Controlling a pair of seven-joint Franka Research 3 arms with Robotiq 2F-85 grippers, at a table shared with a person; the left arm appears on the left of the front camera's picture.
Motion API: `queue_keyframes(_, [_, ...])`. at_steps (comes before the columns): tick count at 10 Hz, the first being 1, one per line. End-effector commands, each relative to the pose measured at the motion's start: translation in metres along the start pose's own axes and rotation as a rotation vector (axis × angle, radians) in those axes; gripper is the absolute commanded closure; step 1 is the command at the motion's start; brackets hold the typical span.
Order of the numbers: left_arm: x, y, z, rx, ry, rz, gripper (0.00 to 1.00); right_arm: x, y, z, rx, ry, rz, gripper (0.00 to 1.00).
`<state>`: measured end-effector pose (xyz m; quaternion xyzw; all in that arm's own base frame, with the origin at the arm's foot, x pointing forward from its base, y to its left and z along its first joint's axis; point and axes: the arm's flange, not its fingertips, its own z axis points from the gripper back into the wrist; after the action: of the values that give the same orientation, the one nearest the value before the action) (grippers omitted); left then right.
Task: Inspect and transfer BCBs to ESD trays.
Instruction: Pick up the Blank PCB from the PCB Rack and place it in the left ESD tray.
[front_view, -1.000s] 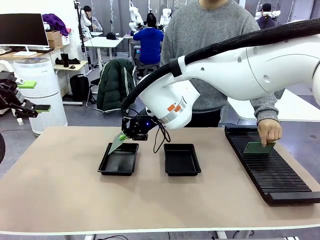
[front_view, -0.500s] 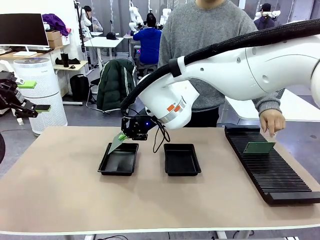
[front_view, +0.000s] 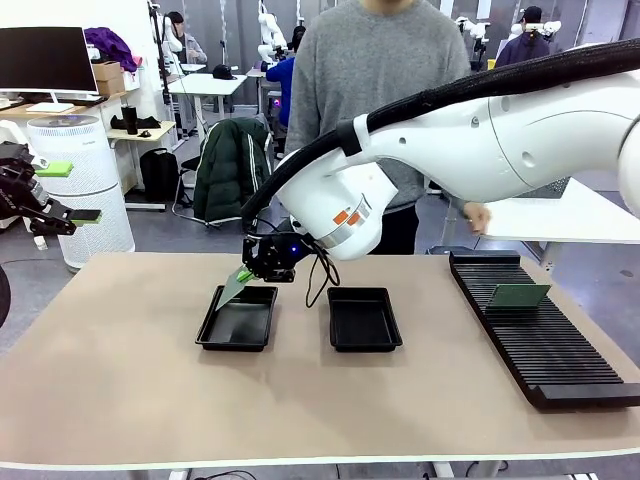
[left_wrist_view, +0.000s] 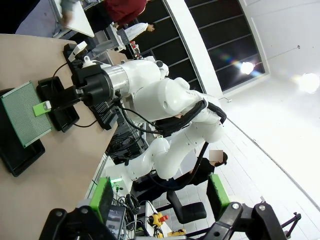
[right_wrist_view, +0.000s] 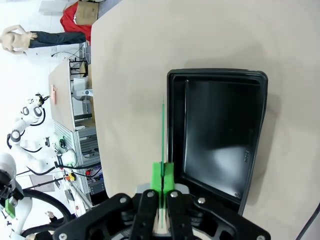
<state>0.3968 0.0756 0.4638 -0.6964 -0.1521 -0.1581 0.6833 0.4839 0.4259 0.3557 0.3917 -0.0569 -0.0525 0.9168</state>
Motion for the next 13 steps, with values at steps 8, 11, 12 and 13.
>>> queue_keyframes(8, [-0.001, -0.002, -0.001, 0.007, -0.012, -0.005, 0.00, 0.003, -0.021, -0.046, -0.013, -0.036, -0.004, 0.98])
queue_keyframes(11, [-0.001, -0.002, -0.001, 0.007, -0.012, -0.005, 0.00, -0.001, -0.024, -0.052, -0.025, -0.029, -0.026, 0.98])
queue_keyframes(12, [-0.001, -0.002, -0.001, 0.007, -0.012, -0.005, 0.00, -0.002, -0.025, -0.054, -0.035, -0.025, -0.030, 0.98])
queue_keyframes(13, [-0.001, -0.002, -0.001, 0.007, -0.012, -0.005, 0.00, -0.004, -0.025, -0.054, -0.044, -0.021, -0.029, 0.95])
